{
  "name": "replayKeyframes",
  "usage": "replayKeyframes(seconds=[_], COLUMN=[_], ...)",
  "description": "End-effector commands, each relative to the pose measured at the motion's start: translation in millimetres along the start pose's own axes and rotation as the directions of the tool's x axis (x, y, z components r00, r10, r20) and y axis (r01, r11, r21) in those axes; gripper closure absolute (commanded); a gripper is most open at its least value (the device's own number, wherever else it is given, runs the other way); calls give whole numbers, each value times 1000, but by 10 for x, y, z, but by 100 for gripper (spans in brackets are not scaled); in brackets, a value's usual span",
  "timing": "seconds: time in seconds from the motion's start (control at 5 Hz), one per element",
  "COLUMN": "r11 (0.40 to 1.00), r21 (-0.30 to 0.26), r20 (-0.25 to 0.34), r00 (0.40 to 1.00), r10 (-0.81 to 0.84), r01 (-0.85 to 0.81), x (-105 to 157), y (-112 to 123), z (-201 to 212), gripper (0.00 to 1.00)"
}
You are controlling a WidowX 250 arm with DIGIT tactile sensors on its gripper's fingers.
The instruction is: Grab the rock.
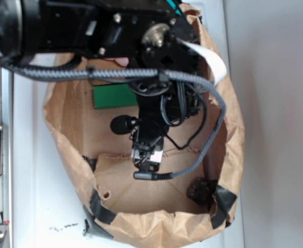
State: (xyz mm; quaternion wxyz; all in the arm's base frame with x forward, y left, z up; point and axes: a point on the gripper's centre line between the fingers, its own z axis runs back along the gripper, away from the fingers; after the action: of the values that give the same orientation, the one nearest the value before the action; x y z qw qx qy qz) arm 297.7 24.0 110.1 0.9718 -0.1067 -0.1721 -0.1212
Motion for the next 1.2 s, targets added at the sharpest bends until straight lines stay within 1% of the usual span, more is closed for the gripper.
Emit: replayKeyframes(seconds=[0.0, 0.2, 0.4, 0.6, 0.8, 1.0], r11=[999, 999, 995, 994, 988, 979], r21=[41, 41, 88, 66, 88, 155], r20=[50, 50, 73, 54, 97, 100], r00=[998, 998, 996, 994, 986, 984], r10=[-30, -30, -58, -90, -138, -148], r01=[28, 28, 52, 86, 130, 132], x=[122, 122, 25, -22, -119, -61], y=[-30, -30, -152, -218, -330, -364], z=[162, 162, 29, -54, -140, -358], gripper=[0, 0, 0, 0, 0, 0])
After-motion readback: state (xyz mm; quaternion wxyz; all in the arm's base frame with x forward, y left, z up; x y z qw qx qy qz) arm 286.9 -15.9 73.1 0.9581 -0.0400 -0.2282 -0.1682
